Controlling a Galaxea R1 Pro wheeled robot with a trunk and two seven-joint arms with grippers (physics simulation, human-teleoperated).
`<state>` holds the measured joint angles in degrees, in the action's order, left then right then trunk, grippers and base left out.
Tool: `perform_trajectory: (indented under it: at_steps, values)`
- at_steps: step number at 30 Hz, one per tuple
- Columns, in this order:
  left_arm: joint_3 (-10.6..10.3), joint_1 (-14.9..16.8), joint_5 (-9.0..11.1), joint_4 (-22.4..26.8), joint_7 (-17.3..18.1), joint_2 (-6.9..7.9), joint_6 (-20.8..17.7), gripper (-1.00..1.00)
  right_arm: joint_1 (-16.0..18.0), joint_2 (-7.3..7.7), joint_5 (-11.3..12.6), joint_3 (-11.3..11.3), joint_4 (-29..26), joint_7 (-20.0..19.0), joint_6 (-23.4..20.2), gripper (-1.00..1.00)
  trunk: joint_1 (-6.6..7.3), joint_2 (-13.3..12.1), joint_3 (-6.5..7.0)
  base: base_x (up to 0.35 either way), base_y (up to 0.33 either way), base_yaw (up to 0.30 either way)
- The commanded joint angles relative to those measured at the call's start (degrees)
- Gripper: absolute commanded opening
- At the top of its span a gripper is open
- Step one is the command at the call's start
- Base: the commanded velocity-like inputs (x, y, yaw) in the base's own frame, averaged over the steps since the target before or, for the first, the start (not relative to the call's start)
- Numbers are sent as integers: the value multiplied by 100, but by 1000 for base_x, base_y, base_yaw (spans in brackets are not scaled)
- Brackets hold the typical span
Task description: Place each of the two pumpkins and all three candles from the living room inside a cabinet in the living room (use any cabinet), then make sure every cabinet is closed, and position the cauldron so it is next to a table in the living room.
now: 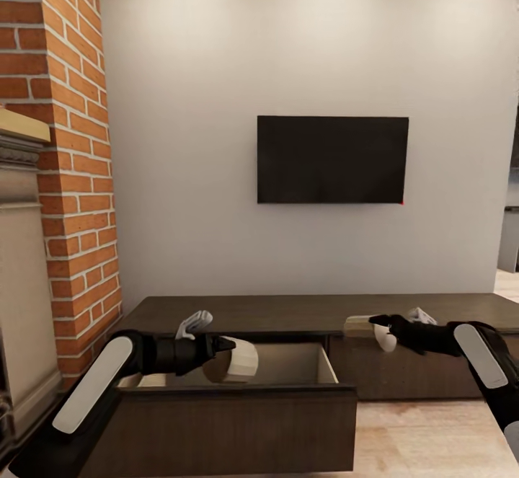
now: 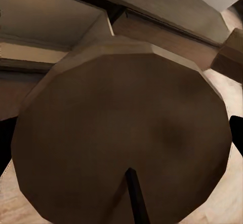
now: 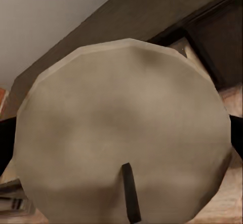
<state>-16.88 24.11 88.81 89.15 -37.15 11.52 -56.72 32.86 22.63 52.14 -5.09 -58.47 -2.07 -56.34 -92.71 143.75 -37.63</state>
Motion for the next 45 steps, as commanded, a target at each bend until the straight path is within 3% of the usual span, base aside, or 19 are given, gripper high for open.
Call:
perform_trajectory:
  at_steps: [1,4,8,12,17,19,22,24,35,38,45]
  values:
    - [-31,6,17,11,-98,0,3,-100,1,-36,-51,-3,-88,129,-30,-100,3,1,14,0,0,0]
    - [-86,6,-122,31,-460,-51,9,-100,1,-157,-54,131,-280,498,-34,-100,11,-3,81,0,0,0]
    - [-104,6,-163,103,-974,-86,18,-100,1,-192,-61,356,-407,621,-35,-100,21,-9,169,0,0,0]
    - [-166,9,-247,118,-1486,-292,27,-100,1,-204,-62,412,-428,643,-35,-100,32,-14,258,0,0,0]
    - [-291,10,-794,151,-2109,-667,32,-100,1,-206,-60,559,-428,801,-35,-100,44,-21,369,0,0,0]
    - [-344,10,-931,156,-2161,-725,34,-100,1,-231,-52,717,-428,1031,-35,-100,50,-23,413,0,0,0]
    - [-441,13,-1017,163,-2195,-759,37,-100,1,-449,-44,879,-429,1439,-42,-100,57,-27,480,0,0,0]
    - [-460,14,-1033,165,-2202,-763,38,-100,1,-641,-40,914,-428,1656,-63,-100,62,-30,524,0,0,0]
    - [-498,9,-1041,199,-2202,-822,38,-100,10,-1349,-36,923,-414,2759,-220,-100,70,-34,590,0,0,0]
    - [-566,11,-1041,199,-2201,-832,38,-100,10,-1454,-30,922,-398,2990,-219,-100,78,-38,657,0,0,0]
    - [-646,10,-1041,200,-2201,-836,38,-100,18,-1537,-29,922,-362,3087,-200,-100,91,-45,768,0,0,0]
